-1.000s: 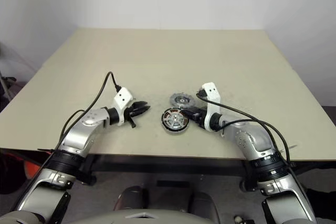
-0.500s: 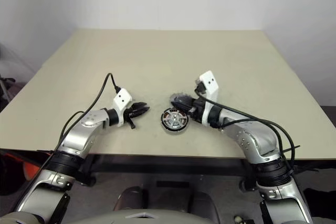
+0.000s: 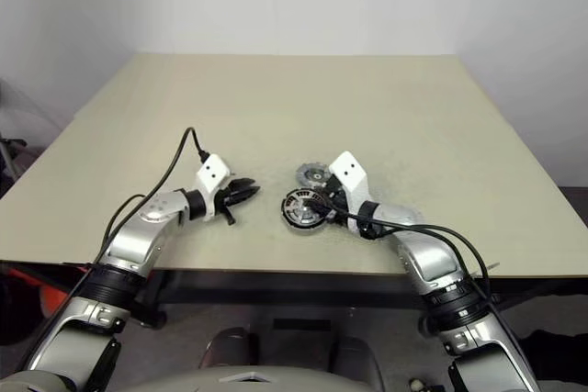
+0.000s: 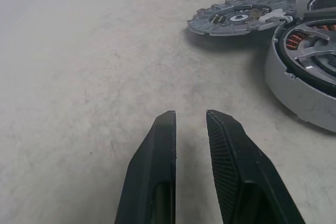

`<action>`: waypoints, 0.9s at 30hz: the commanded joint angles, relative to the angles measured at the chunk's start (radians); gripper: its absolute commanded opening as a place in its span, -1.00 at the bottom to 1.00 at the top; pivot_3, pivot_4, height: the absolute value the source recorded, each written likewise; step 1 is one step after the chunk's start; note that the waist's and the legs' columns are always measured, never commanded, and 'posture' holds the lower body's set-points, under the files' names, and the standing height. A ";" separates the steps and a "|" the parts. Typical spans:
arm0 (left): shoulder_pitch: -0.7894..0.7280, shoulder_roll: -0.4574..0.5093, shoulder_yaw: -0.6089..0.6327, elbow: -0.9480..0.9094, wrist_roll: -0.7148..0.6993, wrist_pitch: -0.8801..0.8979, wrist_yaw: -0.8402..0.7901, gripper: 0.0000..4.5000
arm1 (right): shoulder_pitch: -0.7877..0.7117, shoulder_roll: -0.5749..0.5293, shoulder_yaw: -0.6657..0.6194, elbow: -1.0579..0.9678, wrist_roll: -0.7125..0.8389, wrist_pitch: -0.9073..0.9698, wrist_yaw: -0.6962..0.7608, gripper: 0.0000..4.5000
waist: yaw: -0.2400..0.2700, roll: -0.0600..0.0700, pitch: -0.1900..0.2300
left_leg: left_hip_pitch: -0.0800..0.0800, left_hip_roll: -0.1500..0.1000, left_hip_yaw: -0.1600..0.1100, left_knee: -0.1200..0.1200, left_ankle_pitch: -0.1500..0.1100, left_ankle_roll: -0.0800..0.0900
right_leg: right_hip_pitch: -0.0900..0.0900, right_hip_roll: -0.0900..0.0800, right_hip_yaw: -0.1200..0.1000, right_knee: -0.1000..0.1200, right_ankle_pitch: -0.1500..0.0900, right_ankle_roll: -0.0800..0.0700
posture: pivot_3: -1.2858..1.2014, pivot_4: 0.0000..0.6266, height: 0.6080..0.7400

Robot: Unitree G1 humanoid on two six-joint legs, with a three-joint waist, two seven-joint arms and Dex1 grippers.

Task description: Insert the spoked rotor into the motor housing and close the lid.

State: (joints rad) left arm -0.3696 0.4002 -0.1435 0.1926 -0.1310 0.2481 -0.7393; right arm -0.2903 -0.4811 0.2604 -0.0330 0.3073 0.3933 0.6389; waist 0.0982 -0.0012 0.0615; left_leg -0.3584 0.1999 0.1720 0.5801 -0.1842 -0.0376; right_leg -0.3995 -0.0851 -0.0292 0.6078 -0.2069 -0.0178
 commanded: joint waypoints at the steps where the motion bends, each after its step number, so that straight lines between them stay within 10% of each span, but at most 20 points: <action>1: -0.013 0.005 0.017 -0.018 0.003 -0.014 0.007 -0.56 | -0.022 -0.018 -0.048 -0.052 -0.003 -0.088 0.069 -0.20 | 0.000 0.000 0.000 | 0.000 0.000 0.000 0.000 0.000 0.000 | -0.001 0.000 0.000 0.000 0.000 0.000 | 0.03 -1.00 1.00; 27: 0.020 0.012 0.032 -0.050 -0.003 0.003 0.031 -0.56 | -0.064 0.050 -0.075 0.070 -0.072 -0.181 0.181 -0.20 | -0.002 0.000 0.000 | -0.001 0.000 0.001 0.001 -0.002 0.003 | -0.001 0.000 0.000 0.000 0.004 -0.007 | 0.03 -1.00 1.00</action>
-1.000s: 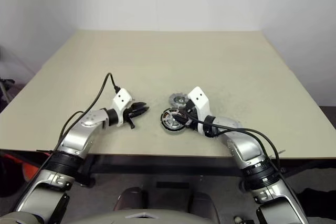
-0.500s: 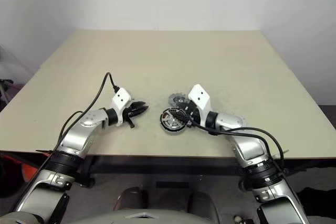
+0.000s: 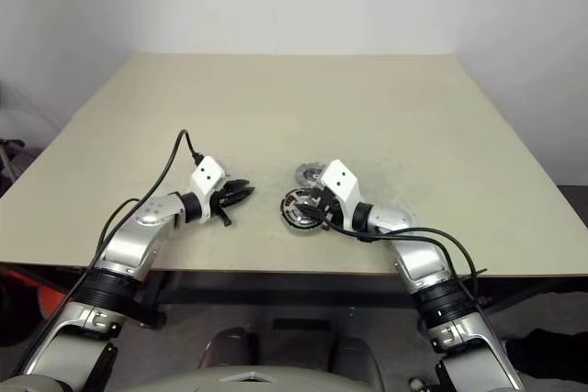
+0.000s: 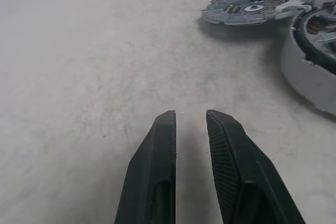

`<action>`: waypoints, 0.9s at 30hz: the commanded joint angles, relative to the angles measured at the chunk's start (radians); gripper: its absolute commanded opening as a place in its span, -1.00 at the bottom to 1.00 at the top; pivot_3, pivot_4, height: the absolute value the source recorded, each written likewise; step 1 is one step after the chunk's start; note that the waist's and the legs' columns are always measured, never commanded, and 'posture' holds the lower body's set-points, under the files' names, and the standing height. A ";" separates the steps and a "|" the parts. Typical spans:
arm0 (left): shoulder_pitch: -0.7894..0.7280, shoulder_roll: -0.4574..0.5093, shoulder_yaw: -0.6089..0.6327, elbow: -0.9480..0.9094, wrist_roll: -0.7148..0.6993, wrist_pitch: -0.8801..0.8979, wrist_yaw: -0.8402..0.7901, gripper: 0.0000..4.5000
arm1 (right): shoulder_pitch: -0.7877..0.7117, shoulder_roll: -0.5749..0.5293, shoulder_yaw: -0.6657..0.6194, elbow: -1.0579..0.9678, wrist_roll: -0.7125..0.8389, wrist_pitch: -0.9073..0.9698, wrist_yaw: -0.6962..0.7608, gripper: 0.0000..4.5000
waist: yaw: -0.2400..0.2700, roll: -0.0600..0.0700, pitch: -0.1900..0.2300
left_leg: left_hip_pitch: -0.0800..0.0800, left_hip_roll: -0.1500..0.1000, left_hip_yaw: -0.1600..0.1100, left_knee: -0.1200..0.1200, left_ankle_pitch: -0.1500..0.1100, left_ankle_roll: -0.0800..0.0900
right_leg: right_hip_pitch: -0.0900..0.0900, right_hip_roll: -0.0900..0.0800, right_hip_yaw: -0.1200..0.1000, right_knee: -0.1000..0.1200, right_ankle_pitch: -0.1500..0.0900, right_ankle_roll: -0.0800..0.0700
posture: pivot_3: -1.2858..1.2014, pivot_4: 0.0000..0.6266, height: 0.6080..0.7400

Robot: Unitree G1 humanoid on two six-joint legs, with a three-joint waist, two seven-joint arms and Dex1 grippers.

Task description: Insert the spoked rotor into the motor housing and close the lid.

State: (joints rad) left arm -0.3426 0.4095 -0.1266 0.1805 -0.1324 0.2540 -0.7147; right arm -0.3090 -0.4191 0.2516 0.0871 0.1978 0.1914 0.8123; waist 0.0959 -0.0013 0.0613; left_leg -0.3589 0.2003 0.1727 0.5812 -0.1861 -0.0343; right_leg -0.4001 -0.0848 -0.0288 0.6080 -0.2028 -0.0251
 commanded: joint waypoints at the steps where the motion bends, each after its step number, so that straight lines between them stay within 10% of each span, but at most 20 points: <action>1: -0.008 0.000 0.013 -0.036 -0.001 -0.004 0.008 -0.56 | -0.054 -0.012 -0.075 -0.062 0.049 0.032 0.012 -0.20 | 0.000 0.000 0.000 | 0.000 0.000 0.000 0.000 0.000 0.000 | 0.000 0.000 0.000 0.000 0.000 0.000 | 0.03 -1.00 1.00; 19: -0.006 0.007 0.024 -0.033 0.000 -0.003 0.013 -0.56 | 0.022 -0.017 0.031 0.050 -0.096 0.089 -0.014 -0.20 | -0.002 0.000 -0.002 | 0.000 0.000 0.000 0.000 0.000 0.000 | 0.000 0.000 0.000 0.000 0.000 0.000 | 0.03 -1.00 1.00; 27: -0.009 -0.004 0.021 -0.027 0.005 -0.008 0.024 -0.56 | -0.072 -0.013 -0.119 -0.074 0.100 0.205 0.044 -0.20 | 0.001 0.000 -0.001 | 0.009 0.000 0.000 -0.001 0.000 0.000 | 0.008 0.000 0.001 -0.001 -0.005 0.008 | 0.03 -1.00 1.00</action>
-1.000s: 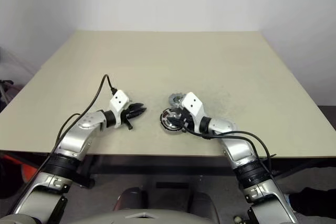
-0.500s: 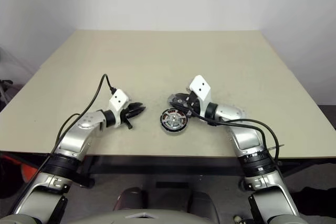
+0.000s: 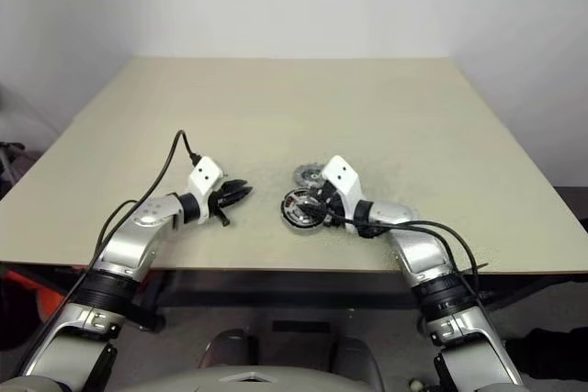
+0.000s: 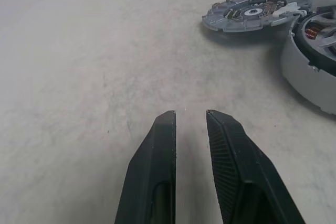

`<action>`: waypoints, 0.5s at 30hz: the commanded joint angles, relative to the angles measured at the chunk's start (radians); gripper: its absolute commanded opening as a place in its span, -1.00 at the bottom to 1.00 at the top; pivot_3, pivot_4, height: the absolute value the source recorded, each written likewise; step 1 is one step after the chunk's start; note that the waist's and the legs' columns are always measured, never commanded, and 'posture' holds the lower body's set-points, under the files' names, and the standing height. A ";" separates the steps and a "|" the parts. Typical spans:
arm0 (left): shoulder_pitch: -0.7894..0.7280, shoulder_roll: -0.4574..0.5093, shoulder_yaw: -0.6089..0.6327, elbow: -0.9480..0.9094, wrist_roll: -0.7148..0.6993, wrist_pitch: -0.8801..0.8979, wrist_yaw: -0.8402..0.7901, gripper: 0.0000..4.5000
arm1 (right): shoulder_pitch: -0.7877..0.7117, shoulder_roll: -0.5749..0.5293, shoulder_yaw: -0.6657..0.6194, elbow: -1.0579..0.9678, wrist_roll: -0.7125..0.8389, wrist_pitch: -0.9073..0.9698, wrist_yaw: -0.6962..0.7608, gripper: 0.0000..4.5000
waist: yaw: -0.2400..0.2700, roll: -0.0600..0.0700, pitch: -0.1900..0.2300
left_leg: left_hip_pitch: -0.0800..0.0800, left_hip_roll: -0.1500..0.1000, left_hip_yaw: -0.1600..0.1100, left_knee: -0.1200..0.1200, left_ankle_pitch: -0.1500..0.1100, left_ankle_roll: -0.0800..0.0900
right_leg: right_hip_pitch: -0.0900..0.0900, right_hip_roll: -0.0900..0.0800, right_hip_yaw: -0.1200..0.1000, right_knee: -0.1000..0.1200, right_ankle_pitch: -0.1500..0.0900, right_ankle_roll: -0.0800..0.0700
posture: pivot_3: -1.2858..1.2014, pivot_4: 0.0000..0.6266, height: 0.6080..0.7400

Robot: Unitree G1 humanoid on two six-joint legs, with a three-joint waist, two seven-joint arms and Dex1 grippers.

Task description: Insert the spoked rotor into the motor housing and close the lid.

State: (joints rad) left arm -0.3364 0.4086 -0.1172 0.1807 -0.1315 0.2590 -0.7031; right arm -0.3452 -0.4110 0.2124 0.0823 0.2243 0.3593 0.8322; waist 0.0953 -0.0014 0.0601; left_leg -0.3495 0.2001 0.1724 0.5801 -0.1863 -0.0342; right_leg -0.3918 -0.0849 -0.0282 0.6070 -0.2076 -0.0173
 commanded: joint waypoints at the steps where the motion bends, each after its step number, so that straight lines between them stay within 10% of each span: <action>1: -0.014 -0.005 0.010 -0.031 0.004 -0.011 0.014 -0.56 | -0.037 -0.026 -0.091 -0.089 0.093 0.052 0.036 -0.20 | 0.002 0.000 0.000 | 0.000 0.000 0.000 0.000 0.000 0.000 | 0.000 0.000 0.000 0.000 0.000 0.000 | 0.03 -1.00 1.00; 15: -0.023 0.000 0.016 -0.007 0.002 -0.016 0.005 -0.56 | 0.057 -0.022 0.038 -0.051 0.017 0.116 0.016 -0.20 | 0.002 0.000 -0.001 | -0.015 0.004 0.001 -0.001 0.000 0.000 | -0.013 0.005 0.000 0.000 0.004 -0.010 | 0.03 -1.00 1.00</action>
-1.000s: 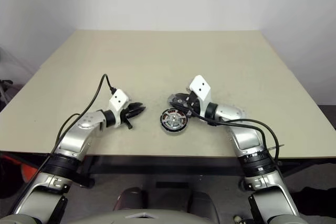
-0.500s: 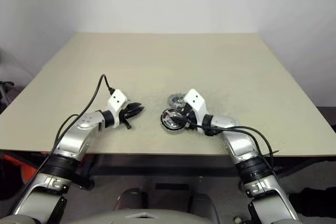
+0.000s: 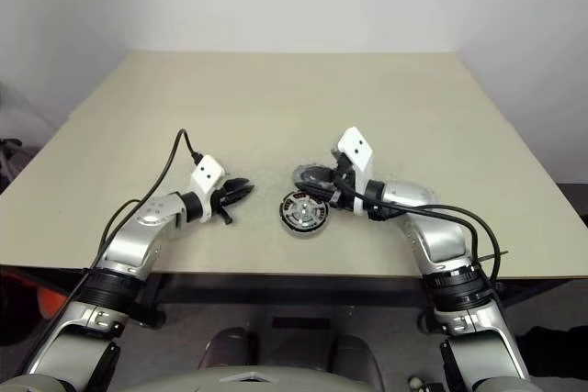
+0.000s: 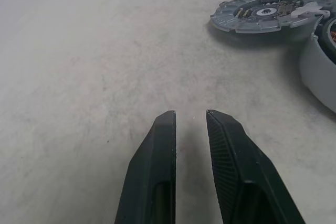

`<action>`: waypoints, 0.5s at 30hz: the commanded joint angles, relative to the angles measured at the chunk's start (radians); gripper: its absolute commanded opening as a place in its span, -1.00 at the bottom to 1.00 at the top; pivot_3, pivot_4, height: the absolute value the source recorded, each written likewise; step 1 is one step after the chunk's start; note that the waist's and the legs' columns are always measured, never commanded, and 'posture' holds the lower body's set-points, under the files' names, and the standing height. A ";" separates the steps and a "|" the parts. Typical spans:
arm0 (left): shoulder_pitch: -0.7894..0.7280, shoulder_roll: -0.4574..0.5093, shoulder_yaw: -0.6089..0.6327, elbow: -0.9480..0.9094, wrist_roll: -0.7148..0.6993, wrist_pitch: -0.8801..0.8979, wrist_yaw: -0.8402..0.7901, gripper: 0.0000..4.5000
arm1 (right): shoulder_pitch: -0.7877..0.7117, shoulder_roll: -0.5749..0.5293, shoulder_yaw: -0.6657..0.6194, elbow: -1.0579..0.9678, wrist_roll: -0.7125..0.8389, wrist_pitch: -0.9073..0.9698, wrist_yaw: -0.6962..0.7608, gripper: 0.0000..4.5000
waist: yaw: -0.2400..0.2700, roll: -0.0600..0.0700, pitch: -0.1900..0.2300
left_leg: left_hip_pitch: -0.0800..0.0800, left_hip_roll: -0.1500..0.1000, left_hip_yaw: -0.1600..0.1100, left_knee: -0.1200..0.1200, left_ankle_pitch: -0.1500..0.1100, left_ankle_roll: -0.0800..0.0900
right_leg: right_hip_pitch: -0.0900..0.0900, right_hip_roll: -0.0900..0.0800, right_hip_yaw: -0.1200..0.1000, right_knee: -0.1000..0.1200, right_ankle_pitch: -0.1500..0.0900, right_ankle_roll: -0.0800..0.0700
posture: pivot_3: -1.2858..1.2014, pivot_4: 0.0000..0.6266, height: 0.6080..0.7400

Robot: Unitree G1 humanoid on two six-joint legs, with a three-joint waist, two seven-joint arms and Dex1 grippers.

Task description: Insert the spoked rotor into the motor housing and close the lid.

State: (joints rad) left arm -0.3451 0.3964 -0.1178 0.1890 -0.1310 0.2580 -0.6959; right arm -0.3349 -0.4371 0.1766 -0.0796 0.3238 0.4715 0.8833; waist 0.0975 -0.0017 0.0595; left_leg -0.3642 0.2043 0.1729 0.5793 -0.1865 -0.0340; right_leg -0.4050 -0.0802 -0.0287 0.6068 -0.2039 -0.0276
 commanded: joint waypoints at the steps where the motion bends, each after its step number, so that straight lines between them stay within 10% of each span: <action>1: -0.011 0.013 0.017 -0.016 0.003 -0.016 -0.001 -0.56 | 0.056 -0.001 0.093 0.153 -0.122 -0.013 -0.056 -0.28 | 0.000 0.001 0.000 | 0.000 0.000 0.000 0.000 0.000 0.000 | 0.000 0.000 0.000 0.000 0.000 0.000 | 0.03 -1.00 1.00; 4: -0.002 0.014 0.017 -0.026 0.002 -0.014 0.003 -0.56 | 0.054 -0.004 0.081 0.159 -0.132 -0.042 -0.068 -0.60 | -0.002 0.001 -0.003 | 0.006 -0.002 0.001 0.000 0.000 0.000 | 0.005 -0.002 0.001 0.000 -0.001 0.002 | 0.03 -1.00 1.00; 15: 0.006 0.001 0.005 -0.037 0.008 -0.008 0.021 -0.56 | -0.009 -0.058 -0.085 -0.047 0.072 0.022 0.040 -0.60 | -0.002 0.001 -0.002 | 0.014 0.000 0.000 0.000 0.000 0.000 | 0.013 -0.001 0.001 -0.001 -0.005 0.009 | 0.03 -1.00 1.00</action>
State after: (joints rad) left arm -0.3275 0.3962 -0.1163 0.1874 -0.1293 0.2585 -0.6802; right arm -0.3132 -0.4897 0.1188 -0.0740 0.3653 0.4976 0.9155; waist 0.0957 -0.0003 0.0574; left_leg -0.3502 0.2047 0.1728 0.5792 -0.1862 -0.0345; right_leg -0.3932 -0.0799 -0.0274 0.6066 -0.2088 -0.0187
